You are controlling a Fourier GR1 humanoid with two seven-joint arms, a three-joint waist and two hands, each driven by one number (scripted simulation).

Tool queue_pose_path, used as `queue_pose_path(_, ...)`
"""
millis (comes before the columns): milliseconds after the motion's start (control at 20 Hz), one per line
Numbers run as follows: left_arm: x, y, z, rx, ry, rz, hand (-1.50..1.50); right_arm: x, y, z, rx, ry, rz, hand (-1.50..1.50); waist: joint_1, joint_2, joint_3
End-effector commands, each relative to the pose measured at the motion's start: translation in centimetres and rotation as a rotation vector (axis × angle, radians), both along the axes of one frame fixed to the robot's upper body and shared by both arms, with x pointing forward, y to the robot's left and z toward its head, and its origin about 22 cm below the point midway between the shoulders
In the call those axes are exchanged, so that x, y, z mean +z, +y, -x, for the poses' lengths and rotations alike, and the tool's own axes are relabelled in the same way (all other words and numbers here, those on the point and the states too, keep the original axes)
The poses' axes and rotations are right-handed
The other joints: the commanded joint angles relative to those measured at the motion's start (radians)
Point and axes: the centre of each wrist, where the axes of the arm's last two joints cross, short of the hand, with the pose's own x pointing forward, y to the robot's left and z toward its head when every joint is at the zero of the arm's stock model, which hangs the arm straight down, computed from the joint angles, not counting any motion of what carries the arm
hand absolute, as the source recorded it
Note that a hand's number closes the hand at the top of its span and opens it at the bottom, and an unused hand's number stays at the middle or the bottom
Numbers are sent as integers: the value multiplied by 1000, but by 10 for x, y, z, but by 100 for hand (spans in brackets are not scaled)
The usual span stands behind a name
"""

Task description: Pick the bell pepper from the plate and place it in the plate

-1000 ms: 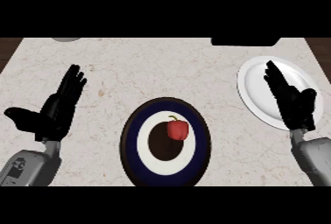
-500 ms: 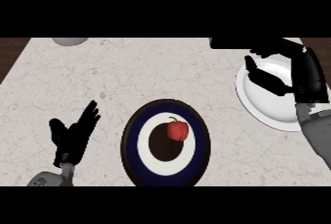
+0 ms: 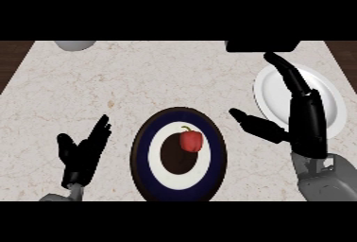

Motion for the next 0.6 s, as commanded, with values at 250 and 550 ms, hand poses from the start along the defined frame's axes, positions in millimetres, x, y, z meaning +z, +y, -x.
queue_pose_path(250, -10, -8, 9, 8, 51, -6, 0, 9, 12, 34, 12, 393, 405, -150, -6, -4, -5)
queue_pose_path(550, -4, -5, 8, -29, 44, -1, 0, 46, 68, 40, -48, 496, 546, -150, 20, 2, -4)
